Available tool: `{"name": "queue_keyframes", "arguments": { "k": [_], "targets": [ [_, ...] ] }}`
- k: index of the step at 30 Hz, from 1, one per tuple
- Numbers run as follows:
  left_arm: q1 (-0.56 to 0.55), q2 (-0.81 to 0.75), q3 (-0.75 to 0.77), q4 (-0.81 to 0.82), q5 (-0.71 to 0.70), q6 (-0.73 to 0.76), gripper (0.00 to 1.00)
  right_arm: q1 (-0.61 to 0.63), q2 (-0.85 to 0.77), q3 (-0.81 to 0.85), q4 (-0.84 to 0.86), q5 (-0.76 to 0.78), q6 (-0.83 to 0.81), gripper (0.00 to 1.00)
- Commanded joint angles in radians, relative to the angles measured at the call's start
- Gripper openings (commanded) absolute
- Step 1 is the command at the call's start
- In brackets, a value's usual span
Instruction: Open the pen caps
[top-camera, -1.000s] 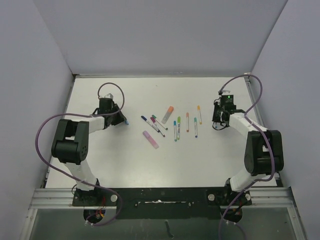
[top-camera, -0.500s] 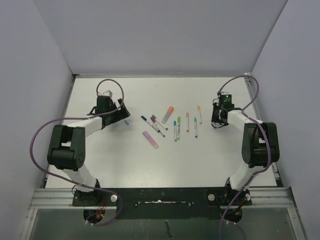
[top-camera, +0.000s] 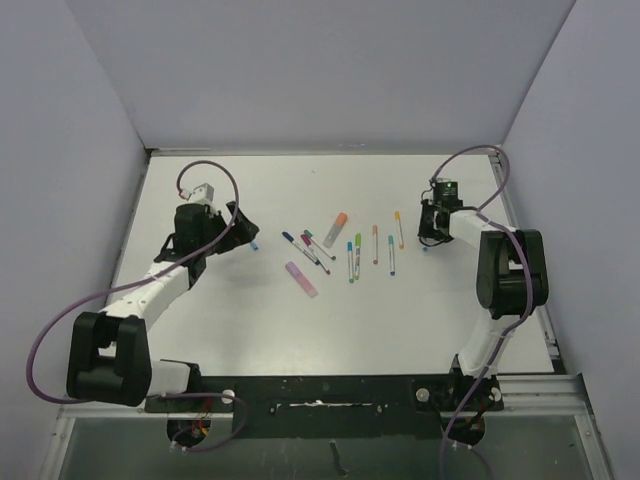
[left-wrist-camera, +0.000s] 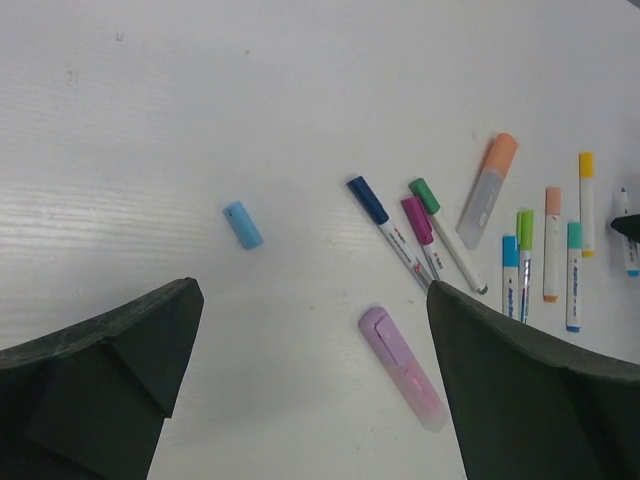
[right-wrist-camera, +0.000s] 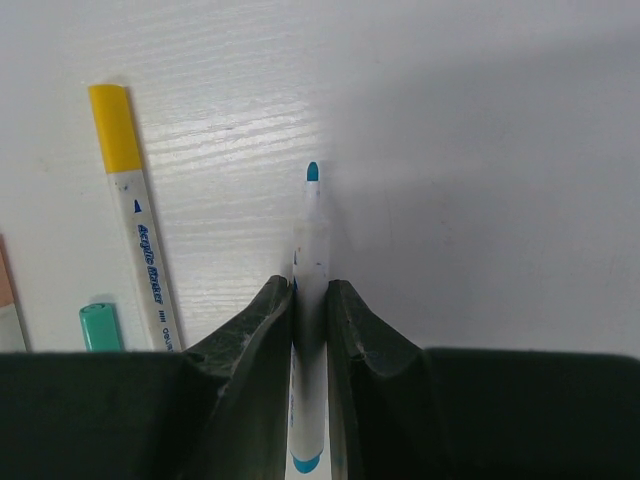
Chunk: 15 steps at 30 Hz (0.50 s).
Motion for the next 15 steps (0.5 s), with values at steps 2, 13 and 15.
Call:
{"name": "queue_keyframes", "arguments": {
  "k": [2, 13, 15],
  "targets": [
    [-0.007, -0.090, -0.041, 0.055, 0.037, -0.023, 0.98, -0.005, 0.012, 0.043, 0.011, -0.010, 0.006, 0.20],
    [-0.009, -0.139, -0.071, 0.051, 0.042, -0.024, 0.98, 0.006, -0.033, 0.025, 0.023, 0.014, -0.005, 0.45],
    [-0.010, -0.146, -0.076, 0.056, 0.043, -0.026, 0.98, 0.030, -0.075, 0.011, 0.044, 0.032, -0.021, 0.51]
  ]
}}
